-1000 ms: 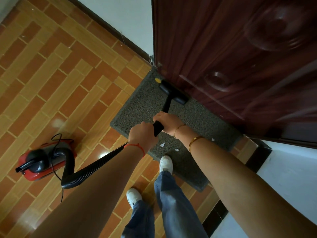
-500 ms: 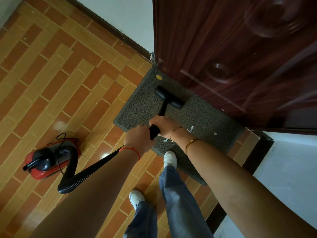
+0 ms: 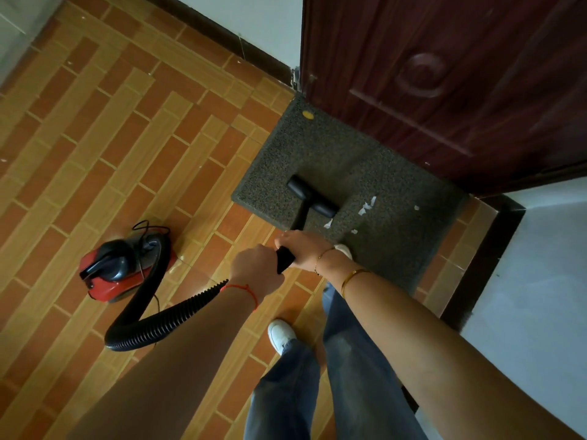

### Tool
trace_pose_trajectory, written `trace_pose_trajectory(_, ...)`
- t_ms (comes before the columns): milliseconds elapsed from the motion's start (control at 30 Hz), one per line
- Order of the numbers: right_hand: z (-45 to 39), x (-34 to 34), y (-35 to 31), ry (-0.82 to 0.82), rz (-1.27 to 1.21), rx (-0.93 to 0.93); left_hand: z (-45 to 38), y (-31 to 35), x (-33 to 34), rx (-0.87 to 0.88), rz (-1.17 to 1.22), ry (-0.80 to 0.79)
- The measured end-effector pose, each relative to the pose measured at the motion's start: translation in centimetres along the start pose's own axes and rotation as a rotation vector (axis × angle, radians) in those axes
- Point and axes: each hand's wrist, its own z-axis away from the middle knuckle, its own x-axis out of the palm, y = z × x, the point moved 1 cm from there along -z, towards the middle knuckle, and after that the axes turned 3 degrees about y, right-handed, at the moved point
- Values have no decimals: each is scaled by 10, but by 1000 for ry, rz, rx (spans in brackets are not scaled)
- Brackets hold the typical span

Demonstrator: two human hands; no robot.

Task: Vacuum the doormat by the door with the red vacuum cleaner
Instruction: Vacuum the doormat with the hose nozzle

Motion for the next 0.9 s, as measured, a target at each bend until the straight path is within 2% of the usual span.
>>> trace_pose_trajectory(233,15,50,-53,1,-66,6,51,-29,43,-15,-19,-6)
trace_pose_trajectory(433,21,65,-73,2,-66,3,68,-39,57,-38,-13,-1)
trace_pose_trajectory(667,30,57,-55,22,-45,-8,62,-20,55,-30,24,1)
trace_pose_trajectory(900,31,36,-2,11,-21,-1,31,22,36,-35,59,25)
